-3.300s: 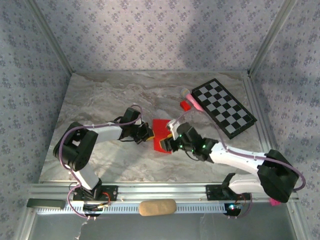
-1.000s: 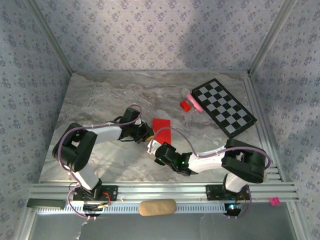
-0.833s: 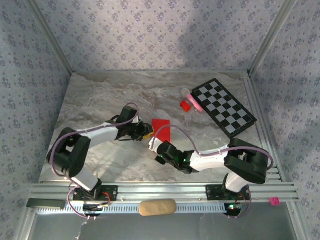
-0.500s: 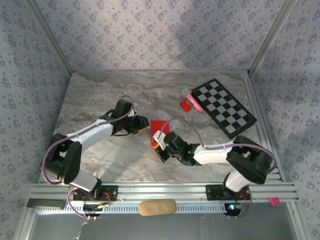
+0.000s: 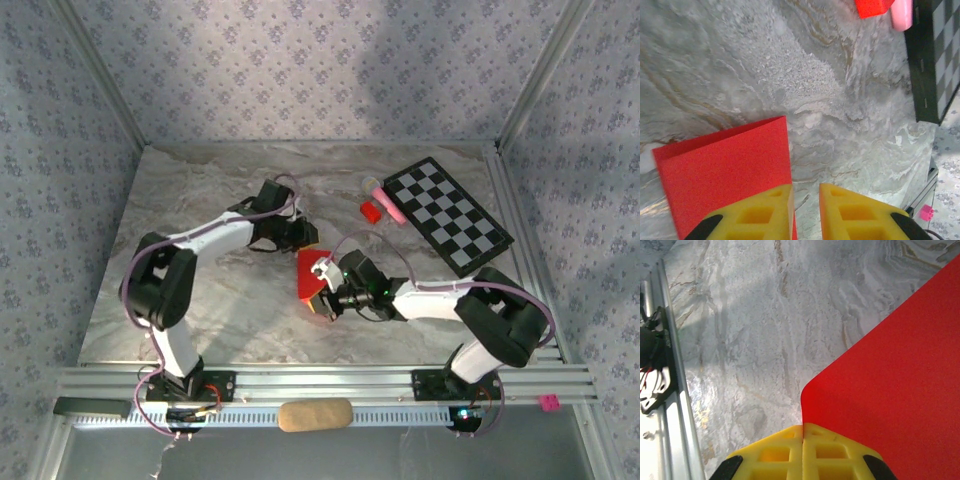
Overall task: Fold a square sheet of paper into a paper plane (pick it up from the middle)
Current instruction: Third fold the triangle at the center of the table.
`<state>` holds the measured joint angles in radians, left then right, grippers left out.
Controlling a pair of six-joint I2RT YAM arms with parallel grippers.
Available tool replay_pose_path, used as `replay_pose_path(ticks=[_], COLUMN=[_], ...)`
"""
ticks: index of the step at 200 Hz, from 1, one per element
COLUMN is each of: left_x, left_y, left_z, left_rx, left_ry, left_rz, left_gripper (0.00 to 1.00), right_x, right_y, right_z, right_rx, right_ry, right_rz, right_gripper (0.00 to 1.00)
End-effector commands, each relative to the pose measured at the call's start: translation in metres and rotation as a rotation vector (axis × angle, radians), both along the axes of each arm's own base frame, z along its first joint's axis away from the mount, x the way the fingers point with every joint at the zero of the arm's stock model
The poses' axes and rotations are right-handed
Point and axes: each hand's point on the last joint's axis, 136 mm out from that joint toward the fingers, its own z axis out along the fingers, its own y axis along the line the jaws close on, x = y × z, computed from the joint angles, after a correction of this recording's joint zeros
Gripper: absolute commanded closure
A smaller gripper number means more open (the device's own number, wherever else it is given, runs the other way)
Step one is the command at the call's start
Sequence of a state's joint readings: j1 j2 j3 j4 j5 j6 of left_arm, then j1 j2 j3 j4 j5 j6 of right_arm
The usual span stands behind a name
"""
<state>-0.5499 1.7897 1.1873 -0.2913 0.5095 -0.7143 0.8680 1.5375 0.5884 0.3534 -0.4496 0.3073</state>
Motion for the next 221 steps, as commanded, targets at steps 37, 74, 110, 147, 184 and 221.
replay_pose_path(ticks=[37, 74, 110, 147, 184, 221], left_x=[-0.011, -0.018, -0.023, -0.025, -0.024, -0.023], left_y=[-0.008, -0.002, 0.001, 0.006, 0.005, 0.005], left_z=[-0.053, -0.078, -0.090, -0.094, -0.094, -0.094], left_rx=[0.096, 0.145, 0.164, 0.187, 0.185, 0.182], left_ry=[0.095, 0.138, 0.159, 0.160, 0.161, 0.158], left_rz=[-0.071, -0.083, -0.089, -0.091, -0.084, -0.074], left_gripper=[0.85, 0.87, 0.88, 0.88, 0.89, 0.89], right_x=[0.005, 0.006, 0.013, 0.025, 0.032, 0.038], right_y=[-0.005, -0.008, -0.017, -0.027, -0.031, -0.036], right_z=[0.008, 0.003, -0.005, -0.009, -0.015, -0.020], right_rx=[0.040, 0.030, 0.012, -0.027, -0.037, -0.052], right_ry=[0.142, 0.163, 0.189, 0.200, 0.223, 0.232], right_rz=[-0.029, -0.042, -0.094, -0.156, -0.177, -0.213], right_gripper=[0.96, 0.96, 0.96, 0.96, 0.96, 0.96])
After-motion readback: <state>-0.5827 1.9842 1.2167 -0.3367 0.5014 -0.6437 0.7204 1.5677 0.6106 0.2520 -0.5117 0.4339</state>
